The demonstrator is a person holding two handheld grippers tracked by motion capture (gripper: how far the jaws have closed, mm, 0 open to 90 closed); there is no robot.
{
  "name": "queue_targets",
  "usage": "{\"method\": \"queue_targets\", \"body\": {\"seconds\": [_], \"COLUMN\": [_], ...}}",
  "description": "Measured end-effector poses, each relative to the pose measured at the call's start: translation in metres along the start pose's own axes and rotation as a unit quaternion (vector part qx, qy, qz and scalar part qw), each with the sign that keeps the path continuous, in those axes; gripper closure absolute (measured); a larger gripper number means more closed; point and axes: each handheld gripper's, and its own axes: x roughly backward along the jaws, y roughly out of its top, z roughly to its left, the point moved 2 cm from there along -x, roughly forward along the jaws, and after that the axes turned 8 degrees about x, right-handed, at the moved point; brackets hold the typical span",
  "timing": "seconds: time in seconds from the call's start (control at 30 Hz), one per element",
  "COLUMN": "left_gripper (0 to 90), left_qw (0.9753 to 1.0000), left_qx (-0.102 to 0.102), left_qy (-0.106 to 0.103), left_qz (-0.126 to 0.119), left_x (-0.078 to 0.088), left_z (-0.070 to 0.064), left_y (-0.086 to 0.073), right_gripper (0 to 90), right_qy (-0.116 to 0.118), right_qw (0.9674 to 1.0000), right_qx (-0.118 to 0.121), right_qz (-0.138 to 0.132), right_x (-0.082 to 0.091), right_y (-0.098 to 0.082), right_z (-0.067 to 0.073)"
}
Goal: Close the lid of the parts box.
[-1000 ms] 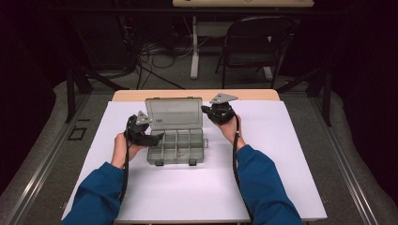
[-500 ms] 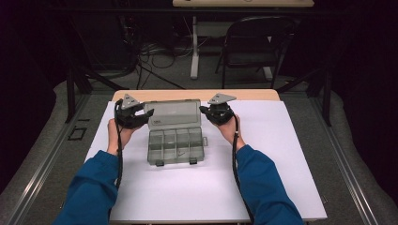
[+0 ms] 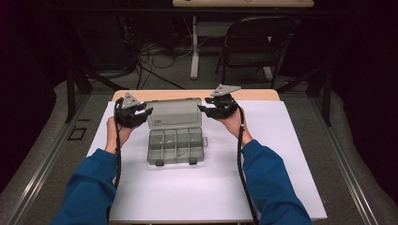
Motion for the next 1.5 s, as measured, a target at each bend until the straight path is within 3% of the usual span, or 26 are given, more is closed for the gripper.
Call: {"method": "queue_targets", "body": {"seconds": [0.17,0.3,1.0,1.5], "left_gripper": [65.1,65.4,65.0,65.8], "left_qw": [1.0000,0.9998,0.9986,0.9981], "left_qx": [-0.003,0.000,-0.005,-0.016], "left_qy": [-0.007,-0.016,-0.050,-0.057], "left_qz": [0.006,0.008,0.016,0.016], "left_x": [0.000,0.002,0.015,0.021], "left_z": [0.001,0.002,-0.004,-0.008], "left_y": [0.002,0.001,-0.002,-0.007], "right_gripper": [65.9,73.3,73.3,72.6], "right_qy": [0.004,0.000,0.009,0.016], "right_qw": [1.0000,1.0000,0.9994,0.9984], "right_qx": [0.000,0.000,0.031,0.054], "right_qz": [0.003,0.002,-0.012,-0.013], "right_x": [-0.008,-0.007,0.011,0.022], "right_y": [0.013,0.014,0.008,0.002], "right_z": [0.003,0.004,0.020,0.034]}}
